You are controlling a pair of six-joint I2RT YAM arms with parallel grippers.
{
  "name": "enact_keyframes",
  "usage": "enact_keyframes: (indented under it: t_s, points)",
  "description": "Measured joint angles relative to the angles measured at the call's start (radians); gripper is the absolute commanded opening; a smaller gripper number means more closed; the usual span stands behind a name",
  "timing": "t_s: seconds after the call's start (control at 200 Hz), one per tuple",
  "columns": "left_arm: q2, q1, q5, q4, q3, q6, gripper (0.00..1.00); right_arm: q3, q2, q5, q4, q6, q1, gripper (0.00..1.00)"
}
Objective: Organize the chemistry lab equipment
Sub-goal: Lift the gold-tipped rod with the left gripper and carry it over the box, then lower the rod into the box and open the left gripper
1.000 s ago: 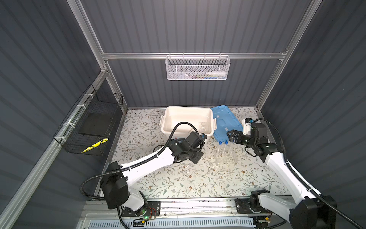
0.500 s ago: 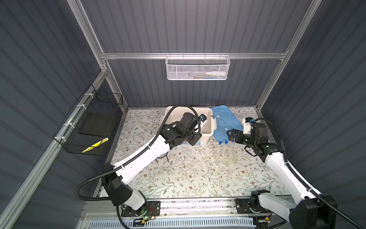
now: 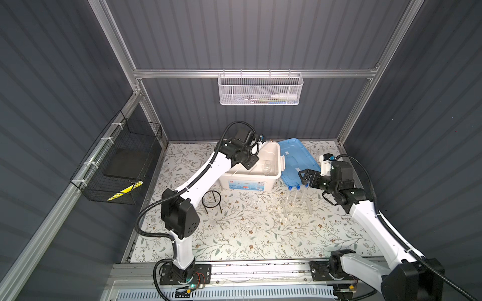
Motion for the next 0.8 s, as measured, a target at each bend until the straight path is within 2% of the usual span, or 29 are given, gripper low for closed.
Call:
enact_keyframes:
  t_s: [0.195, 0.8]
  points:
    - [0.076, 0.051, 0.019, -0.031, 0.061, 0.055, 0.0, 0.0, 0.0, 0.0, -0.004, -0.009, 0.0, 0.99]
    - [0.275, 0.074, 0.087, -0.02, 0.106, 0.085, 0.0, 0.001, 0.066, 0.004, -0.008, -0.02, 0.0, 0.99]
